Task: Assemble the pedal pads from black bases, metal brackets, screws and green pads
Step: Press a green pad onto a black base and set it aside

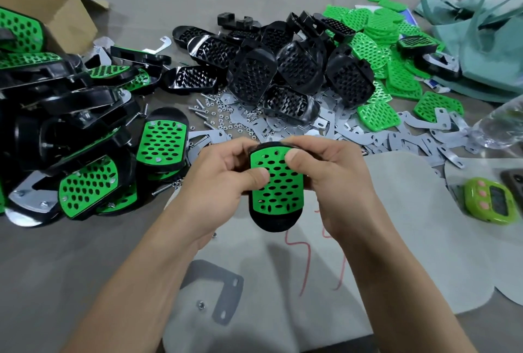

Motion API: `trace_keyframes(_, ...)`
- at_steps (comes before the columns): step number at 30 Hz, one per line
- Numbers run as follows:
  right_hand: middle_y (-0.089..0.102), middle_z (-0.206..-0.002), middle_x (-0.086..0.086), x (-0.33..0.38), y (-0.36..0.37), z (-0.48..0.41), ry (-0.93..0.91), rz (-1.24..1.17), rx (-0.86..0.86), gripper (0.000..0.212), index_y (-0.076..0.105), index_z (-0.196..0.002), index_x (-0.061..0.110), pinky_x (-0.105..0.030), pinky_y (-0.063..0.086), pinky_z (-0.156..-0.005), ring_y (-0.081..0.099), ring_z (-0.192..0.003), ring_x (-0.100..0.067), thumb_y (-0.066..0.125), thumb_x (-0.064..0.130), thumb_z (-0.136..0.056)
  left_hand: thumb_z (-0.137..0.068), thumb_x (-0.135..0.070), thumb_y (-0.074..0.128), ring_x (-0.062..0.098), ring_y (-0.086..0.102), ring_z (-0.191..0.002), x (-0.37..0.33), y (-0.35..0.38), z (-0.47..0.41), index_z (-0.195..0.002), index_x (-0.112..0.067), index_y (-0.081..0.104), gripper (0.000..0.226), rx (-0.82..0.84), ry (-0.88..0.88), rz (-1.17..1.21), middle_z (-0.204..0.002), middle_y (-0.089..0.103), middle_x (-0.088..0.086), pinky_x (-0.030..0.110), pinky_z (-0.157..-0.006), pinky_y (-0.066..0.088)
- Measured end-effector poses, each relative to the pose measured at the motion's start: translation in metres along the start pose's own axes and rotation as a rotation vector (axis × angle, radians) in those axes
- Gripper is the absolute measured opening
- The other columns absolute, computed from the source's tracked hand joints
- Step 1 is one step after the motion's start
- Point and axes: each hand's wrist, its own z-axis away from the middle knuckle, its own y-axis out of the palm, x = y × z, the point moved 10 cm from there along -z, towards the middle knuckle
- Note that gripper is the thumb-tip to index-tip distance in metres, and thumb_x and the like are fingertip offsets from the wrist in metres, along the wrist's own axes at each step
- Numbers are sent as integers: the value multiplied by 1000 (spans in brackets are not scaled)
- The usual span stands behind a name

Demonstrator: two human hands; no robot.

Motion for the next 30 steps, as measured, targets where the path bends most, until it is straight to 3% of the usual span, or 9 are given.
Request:
trace_keyframes(6, 75, -91, -11, -10, -2, -8, 31, 116, -22, 17, 78, -95, 18, -60, 55, -88, 69, -87, -32, 65, 15, -84, -80, 1, 71, 13, 69, -78, 8, -7, -5, -92, -19, 75, 24, -86, -3, -20, -85, 76, 4, 24, -68, 56)
trace_keyframes(8, 75, -93, 5, -7, -4, -12, -15, 324, -56, 19, 74, -106, 24, -49, 55, -90, 69, -91, -20, 65, 17, -90, -83, 4, 70, 13, 70, -80, 16, -6, -10, -94, -20, 75, 27, -139, -23, 8, -87, 77, 2, 26, -71, 56)
trace_keyframes(11, 64, -99, 23, -4, -7, -4, -71, 636, -148, 34, 57, -115, 40, -24, 50, -79, 61, -90, 0, 70, 33, -84, -89, 7, 66, 15, 72, -88, 31, -2, -16, -101, -19, 76, 31, -210, -66, 33, -95, 79, 3, 33, -82, 56)
trace_keyframes(16, 70, -99, 13, 4, -29, 7, -91, 821, -286, 40, 61, -118, 39, -32, 52, -81, 66, -87, -16, 73, 30, -81, -78, -7, 72, 10, 74, -87, 34, 12, -20, -89, -38, 79, 34, -205, -55, 21, -94, 79, -3, 27, -79, 56)
trace_keyframes(19, 69, -96, 13, 8, -40, 6, -75, 761, -282, 38, 67, -115, 38, -40, 57, -80, 68, -85, -19, 76, 22, -81, -80, -5, 74, 10, 74, -84, 28, 15, -25, -88, -49, 78, 45, -196, -19, -3, -91, 80, -4, 28, -77, 59)
trace_keyframes(22, 66, -79, 11, 8, -47, 1, -61, 743, -262, 28, 69, -99, 32, -35, 56, -69, 66, -71, -14, 78, 18, -76, -84, 2, 75, 16, 75, -85, 30, 12, -30, -88, -41, 79, 44, -211, -20, -33, -92, 80, 0, 35, -81, 60)
trace_keyframes(24, 63, -66, 6, -2, -55, -6, 11, 527, -197, 23, 66, -84, 24, -29, 49, -57, 57, -55, -13, 81, 9, -74, -82, 4, 77, 17, 74, -81, 31, 13, -32, -89, -33, 79, 37, -208, -40, 14, -89, 79, 7, 32, -75, 60)
trace_keyframes(27, 58, -60, -1, -16, -65, -19, 97, 79, -64, 26, 62, -80, 14, -22, 39, -49, 48, -48, -12, 73, -9, -80, -76, -1, 79, 16, 72, -70, 38, 16, -34, -86, -23, 81, 24, -194, -104, 179, -77, 74, 7, 28, -62, 59)
trace_keyframes(30, 54, -58, 2, -25, -108, -32, 139, -153, -225, 26, 58, -84, 16, -26, 36, -54, 46, -46, -11, 67, -8, -86, -80, 2, 78, 17, 66, -66, 46, 4, -36, -83, -20, 80, 22, -291, -134, 182, -73, 69, 5, 30, -68, 55)
